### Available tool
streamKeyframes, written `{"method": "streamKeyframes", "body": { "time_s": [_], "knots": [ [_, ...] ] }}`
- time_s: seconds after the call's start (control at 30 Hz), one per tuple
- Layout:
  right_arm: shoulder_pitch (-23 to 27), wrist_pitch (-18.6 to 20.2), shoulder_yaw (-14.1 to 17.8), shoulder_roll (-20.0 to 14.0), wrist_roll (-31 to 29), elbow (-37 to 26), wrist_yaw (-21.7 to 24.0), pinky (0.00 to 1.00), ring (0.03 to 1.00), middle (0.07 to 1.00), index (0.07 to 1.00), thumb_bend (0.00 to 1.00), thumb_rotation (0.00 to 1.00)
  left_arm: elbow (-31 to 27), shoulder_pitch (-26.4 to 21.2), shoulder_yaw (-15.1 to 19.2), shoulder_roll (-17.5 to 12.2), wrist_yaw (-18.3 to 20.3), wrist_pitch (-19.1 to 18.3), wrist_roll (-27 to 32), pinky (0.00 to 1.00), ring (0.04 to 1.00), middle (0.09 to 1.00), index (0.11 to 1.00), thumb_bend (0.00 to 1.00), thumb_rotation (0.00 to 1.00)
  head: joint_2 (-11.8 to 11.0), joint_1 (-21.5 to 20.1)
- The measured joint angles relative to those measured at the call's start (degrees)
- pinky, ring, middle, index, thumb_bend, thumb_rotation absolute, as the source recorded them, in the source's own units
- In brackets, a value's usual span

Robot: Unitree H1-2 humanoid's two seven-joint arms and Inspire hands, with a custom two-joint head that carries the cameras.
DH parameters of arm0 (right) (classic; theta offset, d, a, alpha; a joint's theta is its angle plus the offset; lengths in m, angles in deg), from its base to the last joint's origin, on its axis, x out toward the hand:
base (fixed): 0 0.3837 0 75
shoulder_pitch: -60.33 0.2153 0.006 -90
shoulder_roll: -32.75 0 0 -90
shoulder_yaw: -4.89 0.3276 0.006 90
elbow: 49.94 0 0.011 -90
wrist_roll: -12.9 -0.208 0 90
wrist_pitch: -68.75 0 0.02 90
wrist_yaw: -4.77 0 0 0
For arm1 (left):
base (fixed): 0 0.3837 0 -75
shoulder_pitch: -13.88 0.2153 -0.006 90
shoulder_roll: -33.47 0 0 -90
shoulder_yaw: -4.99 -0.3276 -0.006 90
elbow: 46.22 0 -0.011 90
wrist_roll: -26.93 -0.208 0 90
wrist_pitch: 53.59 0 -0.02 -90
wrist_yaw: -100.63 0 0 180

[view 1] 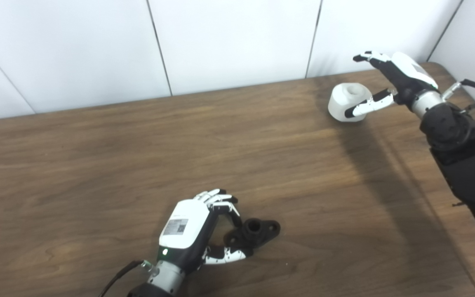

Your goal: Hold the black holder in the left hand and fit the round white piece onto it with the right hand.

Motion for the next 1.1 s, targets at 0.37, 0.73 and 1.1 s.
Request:
{"method": "streamKeyframes", "body": {
  "time_s": [0.37,0.73,1.1],
  "knots": [
    [4.71,-1.71,-3.8,-2.09,2.59,8.63,1.81,1.0,1.0,0.984,0.867,0.94,0.25,0.01,0.4,-0.1,0.8,-0.06,-0.33,-0.98,0.86,0.872,0.777,0.487,0.52,0.05,-0.7,-0.09],
    [7.2,-1.76,-5.65,-5.25,4.4,10.57,4.54,1.0,1.0,0.961,0.806,0.92,0.24,0.13,0.37,-0.16,1.21,-0.09,-0.62,-1.51,0.86,0.874,0.781,0.487,0.52,0.05,-1.32,-0.18],
    [7.4,-1.74,-6.34,-5.58,5.42,9.85,7.24,1.0,1.0,0.934,0.713,0.89,0.22,0.14,0.36,-0.06,1.29,-0.08,-0.69,-1.51,0.85,0.874,0.781,0.487,0.52,0.05,-0.97,-0.35]
  ]
}}
